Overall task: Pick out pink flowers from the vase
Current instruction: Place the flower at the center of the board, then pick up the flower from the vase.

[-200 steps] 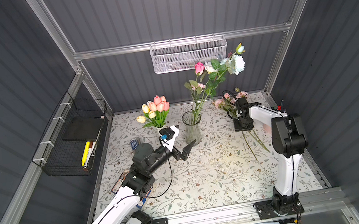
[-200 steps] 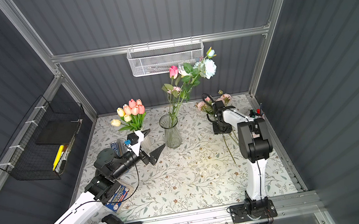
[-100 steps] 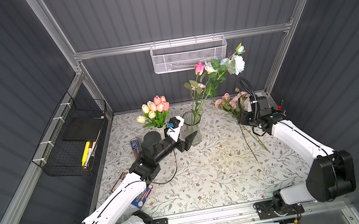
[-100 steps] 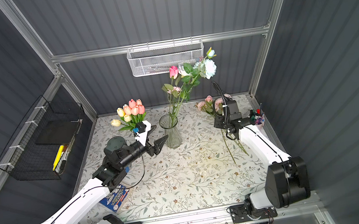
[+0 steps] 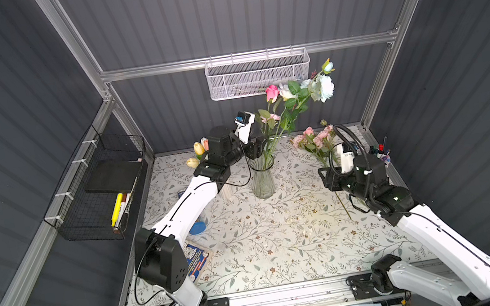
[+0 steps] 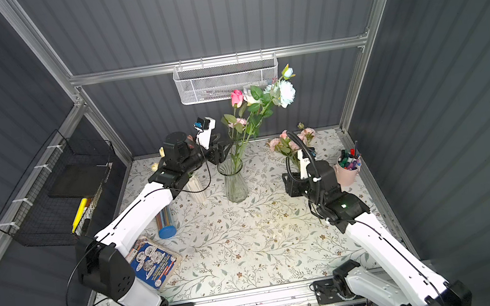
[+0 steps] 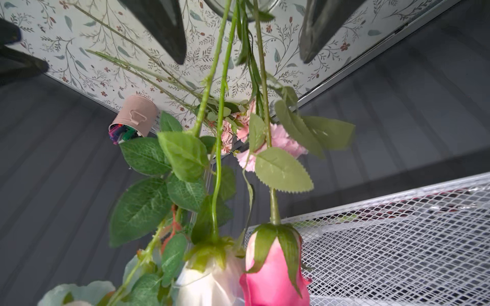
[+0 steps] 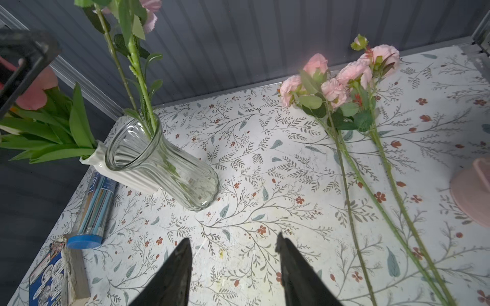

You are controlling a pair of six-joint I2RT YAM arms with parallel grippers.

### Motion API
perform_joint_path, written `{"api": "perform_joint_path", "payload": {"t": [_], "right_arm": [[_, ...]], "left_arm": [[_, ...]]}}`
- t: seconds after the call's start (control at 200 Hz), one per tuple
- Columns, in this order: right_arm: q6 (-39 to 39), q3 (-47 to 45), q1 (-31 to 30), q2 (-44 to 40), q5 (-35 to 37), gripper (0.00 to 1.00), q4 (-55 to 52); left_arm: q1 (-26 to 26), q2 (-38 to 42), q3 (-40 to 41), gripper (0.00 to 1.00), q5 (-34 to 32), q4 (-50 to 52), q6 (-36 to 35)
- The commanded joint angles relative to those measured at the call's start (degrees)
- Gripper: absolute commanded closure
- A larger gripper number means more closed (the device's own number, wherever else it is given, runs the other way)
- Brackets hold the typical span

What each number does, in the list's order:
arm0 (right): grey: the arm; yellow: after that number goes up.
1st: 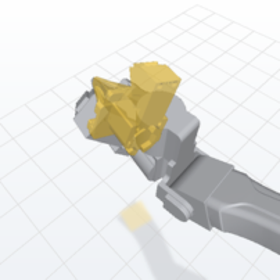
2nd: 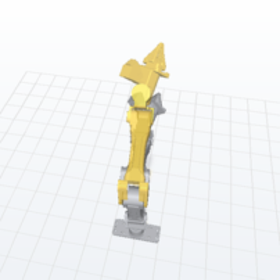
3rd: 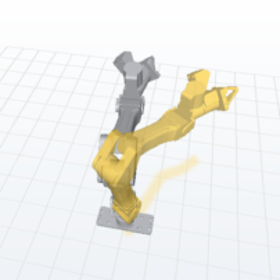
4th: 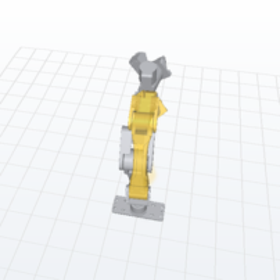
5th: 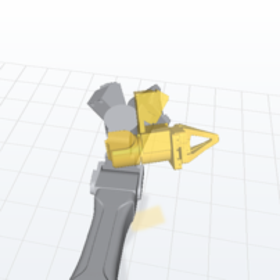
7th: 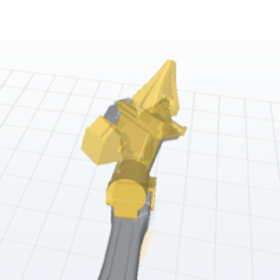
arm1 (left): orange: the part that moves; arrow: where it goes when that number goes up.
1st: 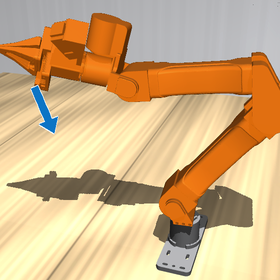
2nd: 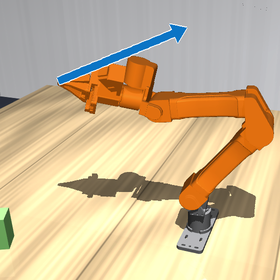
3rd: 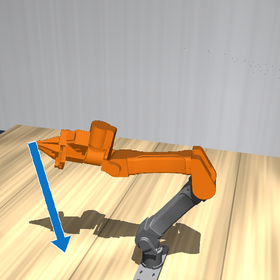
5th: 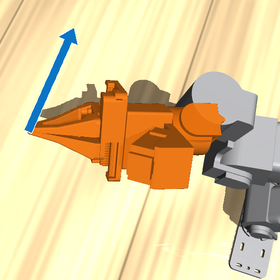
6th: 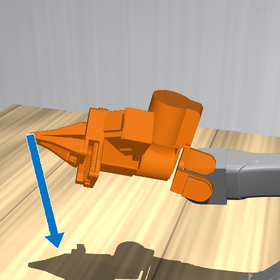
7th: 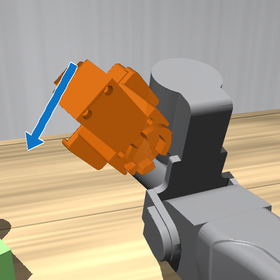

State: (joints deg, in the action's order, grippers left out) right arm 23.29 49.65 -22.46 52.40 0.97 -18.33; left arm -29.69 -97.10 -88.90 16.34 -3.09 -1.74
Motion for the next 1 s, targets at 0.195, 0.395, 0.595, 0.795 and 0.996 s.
{"api": "perform_joint_path", "payload": {"t": [0.195,0.395,0.595,0.795,0.996], "right_arm": [[-3.0,-1.1,-0.4,-3.1,-2.3,0.46,-1.5],[-2.4,-2.0,-0.5,-3.8,-3.0,0.47,-1.1],[-3.2,-2.1,-1.2,-4.1,-2.5,0.48,-0.5],[-3.5,-1.8,-1.5,-3.9,-2.4,0.49,-0.5],[-3.4,-2.1,-1.6,-3.5,-2.8,0.52,-0.2]], "left_arm": [[-0.3,-5.8,-9.0,0.32,-0.5,8.9,0.3],[-0.3,-8.4,-11.8,0.35,-2.0,11.8,-0.5],[-0.3,-10.1,-12.0,0.4,-3.1,12.2,-0.9],[-0.2,-11.2,-10.9,0.47,-2.6,11.6,-0.6],[-0.1,-11.5,-9.6,0.71,-1.0,10.0,-0.5]]}}
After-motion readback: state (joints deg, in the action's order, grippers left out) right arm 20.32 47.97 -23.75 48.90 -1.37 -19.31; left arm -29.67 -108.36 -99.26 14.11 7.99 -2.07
